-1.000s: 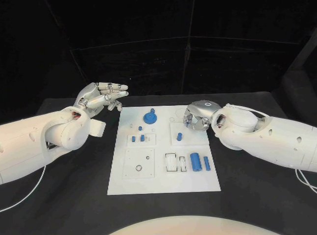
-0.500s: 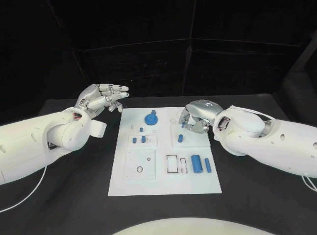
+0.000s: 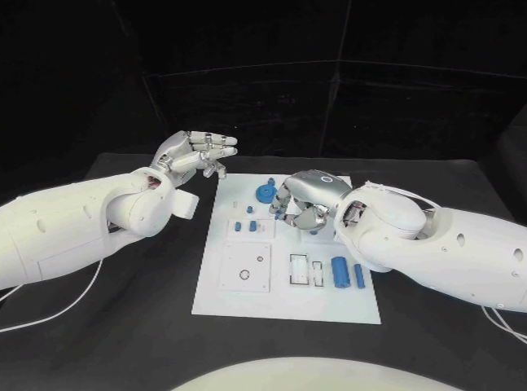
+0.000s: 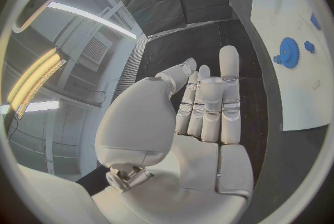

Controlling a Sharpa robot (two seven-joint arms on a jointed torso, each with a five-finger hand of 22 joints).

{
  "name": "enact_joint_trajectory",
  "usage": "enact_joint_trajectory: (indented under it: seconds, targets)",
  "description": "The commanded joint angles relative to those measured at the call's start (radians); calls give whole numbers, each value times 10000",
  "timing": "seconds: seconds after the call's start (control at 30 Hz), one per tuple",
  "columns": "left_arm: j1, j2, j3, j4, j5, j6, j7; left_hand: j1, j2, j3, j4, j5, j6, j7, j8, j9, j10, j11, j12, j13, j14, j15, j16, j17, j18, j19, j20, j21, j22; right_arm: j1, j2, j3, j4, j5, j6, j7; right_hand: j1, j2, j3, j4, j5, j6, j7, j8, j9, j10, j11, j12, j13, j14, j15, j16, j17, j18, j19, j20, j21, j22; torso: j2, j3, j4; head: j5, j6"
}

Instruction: Assemble the parts on the task board

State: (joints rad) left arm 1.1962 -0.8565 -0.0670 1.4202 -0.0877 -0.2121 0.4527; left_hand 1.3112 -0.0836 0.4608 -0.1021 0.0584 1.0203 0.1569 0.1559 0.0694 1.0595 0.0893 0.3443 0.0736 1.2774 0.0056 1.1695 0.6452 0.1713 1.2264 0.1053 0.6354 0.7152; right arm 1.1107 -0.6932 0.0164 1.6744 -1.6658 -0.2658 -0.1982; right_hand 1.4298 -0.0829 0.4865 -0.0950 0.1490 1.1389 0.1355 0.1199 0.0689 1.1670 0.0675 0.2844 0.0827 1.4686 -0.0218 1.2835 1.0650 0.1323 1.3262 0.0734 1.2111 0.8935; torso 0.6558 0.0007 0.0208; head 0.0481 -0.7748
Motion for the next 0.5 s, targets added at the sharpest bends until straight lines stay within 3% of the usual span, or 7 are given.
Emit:
enact_joint_trajectory:
  seconds: [0.03,0.13,0.27,0.5]
  targets:
    - [13,15,5,32,36,72,35,12,39,-36,-5,26,56,42,55,-17,16,12,60,10,-50,-1,-44,-9,117,-74,-9,-66,-15,-96,197,-69,-119,160,254,231,-92,24,64,4,43,64,-4,-41,4,141,-83,10,3,217,-50,-52,-15,-104,87,1,25,0,17,12,-29,232,-95]
    - [13,20,5,50,36,78,30,12,39,-36,-5,26,56,42,55,-17,16,12,60,10,-50,-1,-44,-9,117,-74,-9,-66,-15,-178,412,-276,-234,144,391,286,-100,26,70,5,44,63,-1,-44,3,139,-81,7,2,218,-49,-48,-9,-104,86,1,25,0,25,10,-30,366,-172]
    - [13,31,5,63,37,86,27,12,39,-36,-5,26,56,42,55,-17,16,12,60,10,-50,-1,-44,-9,117,-74,-9,-66,-15,-302,687,-460,-445,33,566,335,-105,27,75,5,45,61,1,-47,3,137,-80,6,1,219,-48,-44,-2,-104,85,2,25,-1,16,3,-22,477,-262]
    - [13,60,5,73,37,97,23,12,39,-36,-5,26,56,42,55,-17,16,12,60,10,-50,-1,-44,-9,117,-74,-9,-66,-15,-449,961,-572,-765,-201,785,312,-137,23,96,2,43,50,9,-63,-1,124,-72,-6,-5,217,-42,-48,-14,-106,84,5,32,7,9,2,-4,591,-351]
